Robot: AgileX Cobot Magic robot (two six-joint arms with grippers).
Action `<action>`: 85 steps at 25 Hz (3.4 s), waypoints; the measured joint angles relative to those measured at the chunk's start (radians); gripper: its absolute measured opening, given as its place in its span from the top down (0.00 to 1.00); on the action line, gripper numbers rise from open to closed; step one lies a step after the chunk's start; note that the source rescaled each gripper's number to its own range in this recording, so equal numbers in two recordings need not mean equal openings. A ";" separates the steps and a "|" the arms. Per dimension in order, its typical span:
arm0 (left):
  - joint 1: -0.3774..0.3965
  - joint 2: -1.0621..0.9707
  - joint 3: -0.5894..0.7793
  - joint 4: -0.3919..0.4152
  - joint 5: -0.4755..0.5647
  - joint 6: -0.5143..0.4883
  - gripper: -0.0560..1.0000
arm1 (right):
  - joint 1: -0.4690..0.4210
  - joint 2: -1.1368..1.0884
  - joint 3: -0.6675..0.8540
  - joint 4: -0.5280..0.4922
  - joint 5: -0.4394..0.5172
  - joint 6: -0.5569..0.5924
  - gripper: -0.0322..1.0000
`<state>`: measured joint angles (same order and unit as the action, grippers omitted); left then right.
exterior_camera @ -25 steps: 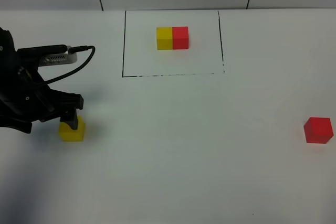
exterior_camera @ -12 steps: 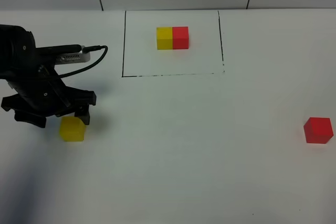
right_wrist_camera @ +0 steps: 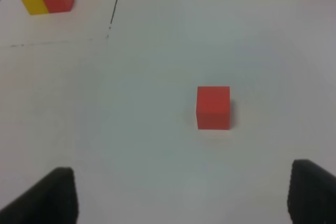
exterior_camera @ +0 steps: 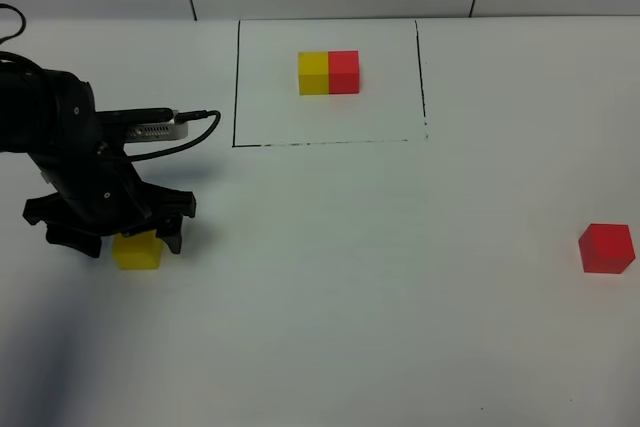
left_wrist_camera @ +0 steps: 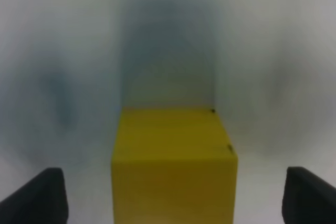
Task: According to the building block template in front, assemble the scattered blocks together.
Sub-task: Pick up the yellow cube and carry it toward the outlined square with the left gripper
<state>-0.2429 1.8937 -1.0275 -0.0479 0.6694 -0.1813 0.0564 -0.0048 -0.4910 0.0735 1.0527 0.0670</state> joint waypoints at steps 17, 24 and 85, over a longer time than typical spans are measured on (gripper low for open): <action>-0.001 0.037 -0.003 0.000 -0.029 -0.004 0.94 | 0.000 0.000 0.000 0.000 0.000 0.000 0.33; -0.032 0.042 -0.182 -0.025 0.004 0.288 0.94 | 0.000 0.000 0.000 0.000 0.000 0.000 0.33; -0.343 0.636 -1.127 -0.003 0.522 1.275 0.90 | 0.000 0.000 0.000 0.000 0.000 0.000 0.33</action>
<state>-0.5856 2.5292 -2.1550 -0.0513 1.1909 1.0942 0.0564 -0.0048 -0.4910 0.0735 1.0527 0.0670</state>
